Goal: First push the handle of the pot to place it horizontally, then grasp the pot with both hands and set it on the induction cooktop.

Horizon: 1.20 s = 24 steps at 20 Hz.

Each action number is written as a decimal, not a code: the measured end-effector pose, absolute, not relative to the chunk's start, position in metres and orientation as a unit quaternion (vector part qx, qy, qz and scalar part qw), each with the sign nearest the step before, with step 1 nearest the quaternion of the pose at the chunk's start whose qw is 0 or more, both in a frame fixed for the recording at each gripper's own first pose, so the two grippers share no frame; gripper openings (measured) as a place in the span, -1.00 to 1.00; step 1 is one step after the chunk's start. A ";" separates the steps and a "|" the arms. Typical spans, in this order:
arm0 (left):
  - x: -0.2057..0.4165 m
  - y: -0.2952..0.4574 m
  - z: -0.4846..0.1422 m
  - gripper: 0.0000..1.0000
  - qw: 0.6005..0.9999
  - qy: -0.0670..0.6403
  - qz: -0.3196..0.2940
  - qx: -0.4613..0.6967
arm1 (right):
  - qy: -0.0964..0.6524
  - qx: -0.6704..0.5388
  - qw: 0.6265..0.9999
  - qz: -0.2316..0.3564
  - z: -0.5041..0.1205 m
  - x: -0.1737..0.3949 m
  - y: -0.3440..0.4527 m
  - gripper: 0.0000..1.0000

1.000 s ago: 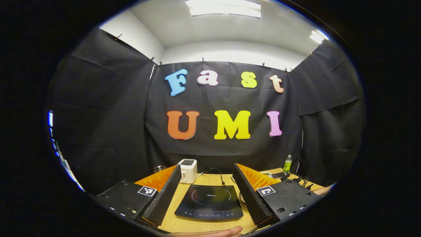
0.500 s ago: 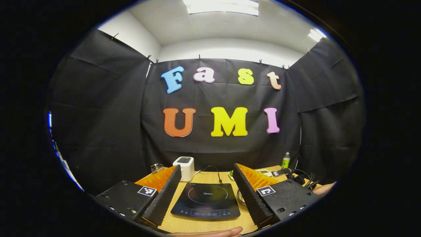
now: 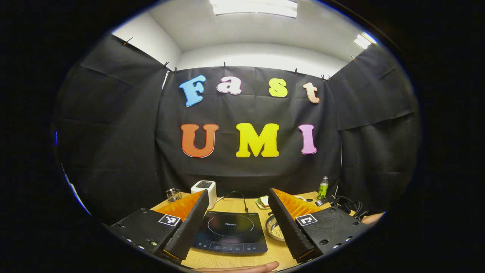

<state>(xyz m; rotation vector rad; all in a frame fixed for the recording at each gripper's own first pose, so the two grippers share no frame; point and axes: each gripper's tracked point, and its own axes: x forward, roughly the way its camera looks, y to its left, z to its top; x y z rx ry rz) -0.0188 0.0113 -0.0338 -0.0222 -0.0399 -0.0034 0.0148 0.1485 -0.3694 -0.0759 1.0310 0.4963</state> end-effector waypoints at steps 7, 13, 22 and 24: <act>-0.014 -0.003 -0.034 0.89 1.000 -0.016 -0.008 -0.014 | 0.482 -0.044 0.847 0.220 -0.372 0.028 0.107 -0.99; -0.010 -0.013 -0.035 0.89 1.000 -0.016 -0.011 -0.004 | 0.471 -0.081 0.856 0.196 -0.378 0.045 0.064 -1.00; -0.004 -0.029 -0.048 0.89 1.000 -0.004 -0.024 0.005 | 0.477 -0.092 0.864 0.133 -0.397 0.078 0.001 -0.93; -0.003 -0.030 -0.050 0.89 1.000 -0.003 -0.026 0.006 | 0.476 -0.074 0.866 0.133 -0.397 0.083 -0.003 -0.93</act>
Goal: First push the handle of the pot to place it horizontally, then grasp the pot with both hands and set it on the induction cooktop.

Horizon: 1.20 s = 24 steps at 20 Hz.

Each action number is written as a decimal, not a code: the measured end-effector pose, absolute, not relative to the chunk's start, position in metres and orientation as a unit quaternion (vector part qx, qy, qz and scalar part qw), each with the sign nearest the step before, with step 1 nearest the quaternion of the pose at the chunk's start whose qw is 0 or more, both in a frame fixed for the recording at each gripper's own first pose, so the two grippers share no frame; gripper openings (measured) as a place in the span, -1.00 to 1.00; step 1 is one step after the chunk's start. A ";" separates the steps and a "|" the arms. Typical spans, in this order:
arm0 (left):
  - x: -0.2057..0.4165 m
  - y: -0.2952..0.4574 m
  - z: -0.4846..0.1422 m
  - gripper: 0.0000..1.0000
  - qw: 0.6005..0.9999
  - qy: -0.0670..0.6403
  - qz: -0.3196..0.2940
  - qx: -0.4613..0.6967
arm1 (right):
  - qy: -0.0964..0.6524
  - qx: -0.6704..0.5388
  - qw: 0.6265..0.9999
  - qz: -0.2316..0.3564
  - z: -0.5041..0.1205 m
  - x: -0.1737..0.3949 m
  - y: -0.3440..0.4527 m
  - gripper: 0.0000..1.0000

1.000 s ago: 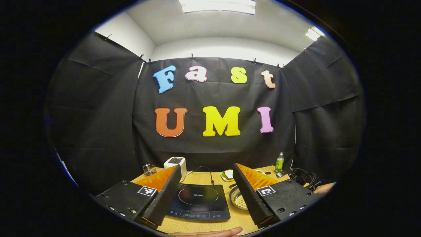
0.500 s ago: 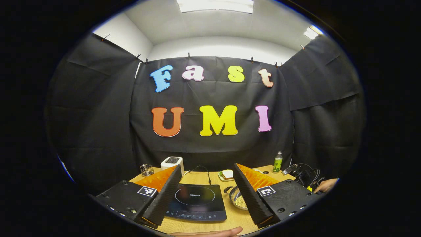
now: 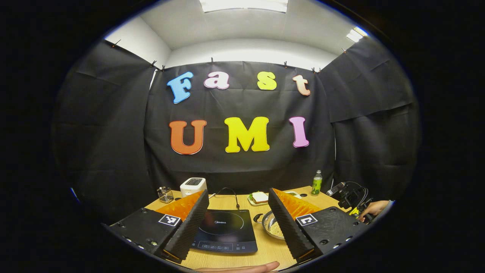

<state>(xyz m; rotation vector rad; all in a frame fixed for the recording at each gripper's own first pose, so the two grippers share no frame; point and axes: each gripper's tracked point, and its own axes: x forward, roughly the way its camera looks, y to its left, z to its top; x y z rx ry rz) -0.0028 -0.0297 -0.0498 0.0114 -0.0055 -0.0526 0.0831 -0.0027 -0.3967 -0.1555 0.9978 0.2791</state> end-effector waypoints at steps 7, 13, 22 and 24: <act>0.003 -0.031 -0.059 0.89 1.000 0.004 -0.028 0.006 | 0.468 -0.065 0.874 0.110 -0.394 0.108 -0.008 -0.93; 0.013 -0.035 -0.072 0.89 0.999 0.022 -0.041 -0.026 | 0.430 -0.043 0.899 0.069 -0.385 0.143 -0.021 -0.93; 0.046 -0.035 -0.095 0.90 0.996 0.048 -0.045 -0.053 | 0.375 -0.026 0.925 0.054 -0.372 0.171 -0.020 -0.92; 0.053 -0.042 -0.110 0.91 0.995 0.074 -0.051 -0.047 | 0.348 -0.020 0.936 0.054 -0.356 0.174 -0.020 -0.92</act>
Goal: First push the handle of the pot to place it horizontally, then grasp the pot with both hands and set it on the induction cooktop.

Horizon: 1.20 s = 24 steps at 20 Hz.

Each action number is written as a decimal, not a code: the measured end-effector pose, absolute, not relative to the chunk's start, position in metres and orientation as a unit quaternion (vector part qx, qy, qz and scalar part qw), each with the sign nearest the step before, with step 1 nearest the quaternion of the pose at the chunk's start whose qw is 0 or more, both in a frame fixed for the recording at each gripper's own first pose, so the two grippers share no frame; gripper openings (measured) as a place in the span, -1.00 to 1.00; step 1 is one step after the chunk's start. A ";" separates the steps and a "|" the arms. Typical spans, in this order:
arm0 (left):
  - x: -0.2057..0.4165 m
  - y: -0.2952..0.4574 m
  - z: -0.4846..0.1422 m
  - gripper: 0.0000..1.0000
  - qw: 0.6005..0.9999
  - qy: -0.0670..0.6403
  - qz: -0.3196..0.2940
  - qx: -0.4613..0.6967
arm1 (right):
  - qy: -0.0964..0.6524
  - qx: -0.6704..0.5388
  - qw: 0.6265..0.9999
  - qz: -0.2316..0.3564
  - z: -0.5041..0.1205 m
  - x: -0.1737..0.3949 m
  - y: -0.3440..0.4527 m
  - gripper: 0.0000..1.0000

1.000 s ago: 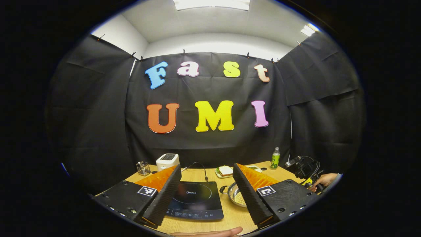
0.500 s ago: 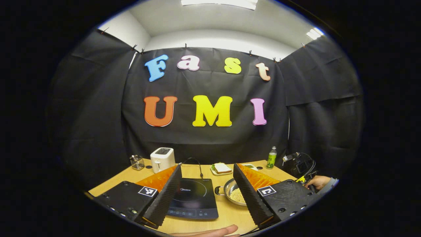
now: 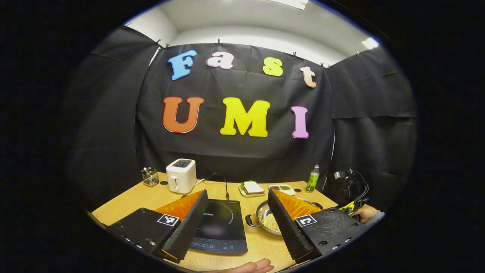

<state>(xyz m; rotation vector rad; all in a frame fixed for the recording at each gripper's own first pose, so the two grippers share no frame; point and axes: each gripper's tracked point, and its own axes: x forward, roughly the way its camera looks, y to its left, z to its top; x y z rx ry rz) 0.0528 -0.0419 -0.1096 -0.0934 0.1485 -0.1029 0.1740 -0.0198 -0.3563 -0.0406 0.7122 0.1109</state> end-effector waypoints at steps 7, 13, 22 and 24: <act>0.093 -0.072 -0.150 0.91 0.990 0.123 -0.058 -0.032 | 0.260 -0.028 0.963 0.061 -0.292 0.168 -0.016 0.32; 0.132 -0.097 -0.191 0.91 0.983 0.173 -0.062 -0.020 | 0.252 -0.011 0.966 0.063 -0.273 0.173 -0.024 0.83; 0.175 -0.116 -0.270 0.92 0.960 0.273 -0.054 -0.013 | 0.264 0.002 0.962 0.074 -0.288 0.206 -0.032 0.89; 0.183 -0.116 -0.284 0.92 0.957 0.284 -0.047 -0.015 | 0.272 0.006 0.959 0.076 -0.297 0.218 -0.031 0.88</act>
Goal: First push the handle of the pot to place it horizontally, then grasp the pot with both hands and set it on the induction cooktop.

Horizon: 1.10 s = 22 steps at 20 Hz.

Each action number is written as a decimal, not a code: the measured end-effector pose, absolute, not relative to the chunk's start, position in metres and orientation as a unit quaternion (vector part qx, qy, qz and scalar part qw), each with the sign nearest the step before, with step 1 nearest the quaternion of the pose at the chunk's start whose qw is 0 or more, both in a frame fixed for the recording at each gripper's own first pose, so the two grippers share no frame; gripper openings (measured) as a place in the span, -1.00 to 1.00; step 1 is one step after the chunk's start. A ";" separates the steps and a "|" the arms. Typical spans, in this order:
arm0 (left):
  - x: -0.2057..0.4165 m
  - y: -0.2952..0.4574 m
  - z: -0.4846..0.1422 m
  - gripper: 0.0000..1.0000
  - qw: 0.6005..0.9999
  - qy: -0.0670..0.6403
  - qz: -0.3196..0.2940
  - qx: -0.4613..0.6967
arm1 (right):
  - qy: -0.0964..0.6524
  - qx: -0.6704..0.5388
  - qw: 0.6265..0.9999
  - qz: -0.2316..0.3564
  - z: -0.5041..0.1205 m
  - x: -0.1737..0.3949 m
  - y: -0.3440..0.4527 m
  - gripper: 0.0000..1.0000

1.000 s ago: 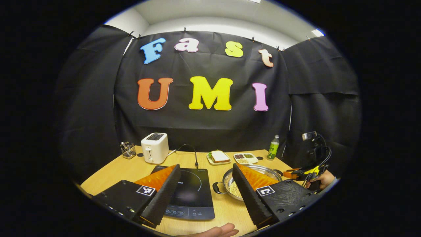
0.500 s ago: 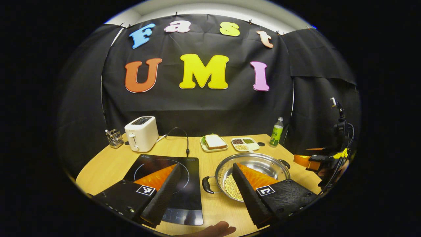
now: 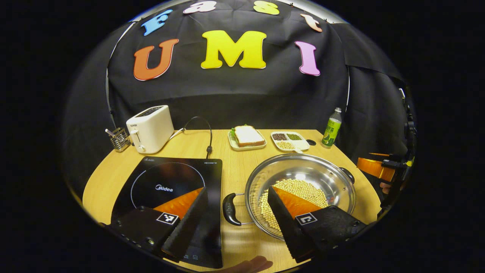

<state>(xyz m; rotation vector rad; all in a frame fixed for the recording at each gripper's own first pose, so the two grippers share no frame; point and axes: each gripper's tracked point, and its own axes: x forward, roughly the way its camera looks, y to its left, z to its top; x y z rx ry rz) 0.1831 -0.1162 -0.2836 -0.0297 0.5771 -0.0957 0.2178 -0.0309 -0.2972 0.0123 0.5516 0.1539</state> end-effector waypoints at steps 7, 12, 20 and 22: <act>0.197 -0.128 -0.323 0.91 0.945 0.324 -0.047 0.001 | 0.320 0.040 0.944 0.076 -0.346 0.243 -0.022 0.82; 0.201 -0.127 -0.340 0.78 0.937 0.345 -0.045 -0.002 | 0.344 0.058 0.932 0.095 -0.365 0.243 -0.016 0.78; 0.201 -0.120 -0.352 0.48 0.929 0.366 -0.043 -0.026 | 0.360 0.068 0.926 0.093 -0.370 0.241 -0.011 0.31; 0.202 -0.119 -0.352 0.21 0.929 0.366 -0.046 -0.026 | 0.360 0.070 0.926 0.092 -0.369 0.239 -0.012 0.28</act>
